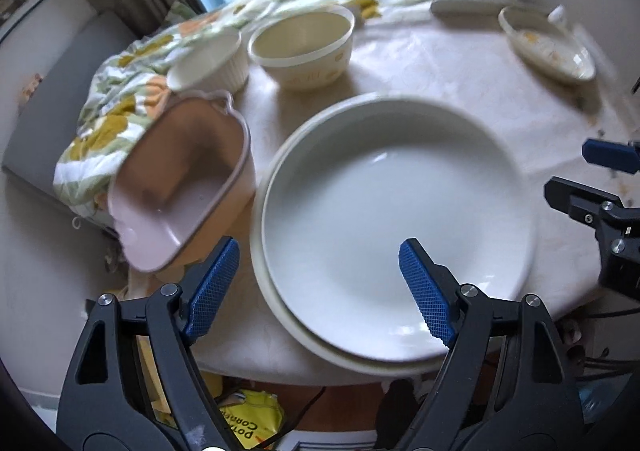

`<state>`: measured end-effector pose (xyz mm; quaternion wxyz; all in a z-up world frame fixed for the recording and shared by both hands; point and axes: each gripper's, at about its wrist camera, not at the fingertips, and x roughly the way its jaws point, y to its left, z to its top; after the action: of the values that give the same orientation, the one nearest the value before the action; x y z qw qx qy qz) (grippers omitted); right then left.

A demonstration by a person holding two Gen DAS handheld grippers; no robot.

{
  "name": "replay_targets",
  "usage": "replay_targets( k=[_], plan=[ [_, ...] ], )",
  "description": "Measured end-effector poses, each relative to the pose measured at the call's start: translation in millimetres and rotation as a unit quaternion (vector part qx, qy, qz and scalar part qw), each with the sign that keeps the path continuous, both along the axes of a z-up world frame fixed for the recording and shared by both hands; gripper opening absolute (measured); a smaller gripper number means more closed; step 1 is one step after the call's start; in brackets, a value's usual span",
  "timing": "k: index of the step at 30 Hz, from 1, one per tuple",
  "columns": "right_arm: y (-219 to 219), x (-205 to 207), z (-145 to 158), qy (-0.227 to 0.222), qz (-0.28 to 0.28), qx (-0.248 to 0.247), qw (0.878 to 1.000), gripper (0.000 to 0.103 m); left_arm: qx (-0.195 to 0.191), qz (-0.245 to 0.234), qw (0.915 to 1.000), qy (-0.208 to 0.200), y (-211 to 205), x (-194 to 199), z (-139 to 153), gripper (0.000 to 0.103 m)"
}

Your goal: Organize plates and bowls

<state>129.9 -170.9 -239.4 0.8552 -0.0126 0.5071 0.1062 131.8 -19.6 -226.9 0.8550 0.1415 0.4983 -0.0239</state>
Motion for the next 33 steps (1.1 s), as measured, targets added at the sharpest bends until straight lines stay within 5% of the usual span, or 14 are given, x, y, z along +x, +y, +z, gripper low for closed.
replay_targets(
  k=[4, 6, 7, 9, 15, 18, 22, 24, 28, 29, 31, 33],
  plan=[
    [-49, -24, 36, -0.033, -0.047, 0.026, 0.998, 0.059, -0.035, -0.029, 0.9983, -0.038, -28, -13, 56, 0.081],
    [-71, -33, 53, -0.047, -0.067, 0.039, 0.996, 0.063, -0.062, -0.050, 0.9949, -0.061, -46, -13, 83, 0.090],
    [-84, -36, 62, -0.053, -0.079, 0.048, 0.994, 0.081, -0.081, -0.065, 0.9920, -0.072, -57, -11, 97, 0.102],
    [-109, -41, 75, -0.067, -0.100, 0.068, 0.990, 0.103, -0.117, -0.098, 0.9847, -0.085, -78, -2, 116, 0.103],
    [-164, -33, 90, -0.061, -0.179, 0.050, 0.981, 0.103, -0.138, -0.193, 0.9693, -0.064, -155, 61, 127, 0.103],
    [-186, -25, 91, -0.078, -0.218, 0.061, 0.971, 0.103, -0.173, -0.242, 0.9547, -0.012, -190, 116, 117, 0.103],
    [-212, 6, 71, -0.032, -0.259, 0.085, 0.962, 0.103, -0.168, -0.275, 0.9460, 0.037, -229, 171, 90, 0.101],
    [-225, 18, 56, -0.013, -0.275, 0.102, 0.956, 0.103, -0.158, -0.287, 0.9433, 0.056, -242, 193, 72, 0.095],
    [-243, 49, 18, 0.026, -0.309, 0.126, 0.942, 0.102, -0.142, -0.296, 0.9376, 0.114, -265, 235, 20, 0.066],
    [-245, 53, 11, 0.030, -0.317, 0.129, 0.939, 0.100, -0.142, -0.297, 0.9356, 0.129, -269, 242, 6, 0.058],
    [-249, 63, -5, 0.038, -0.337, 0.134, 0.931, 0.079, -0.141, -0.296, 0.9323, 0.153, -273, 255, -18, 0.053],
    [-251, 71, -18, 0.046, -0.350, 0.135, 0.926, 0.071, -0.141, -0.297, 0.9281, 0.175, -277, 263, -38, 0.050]
  ],
)
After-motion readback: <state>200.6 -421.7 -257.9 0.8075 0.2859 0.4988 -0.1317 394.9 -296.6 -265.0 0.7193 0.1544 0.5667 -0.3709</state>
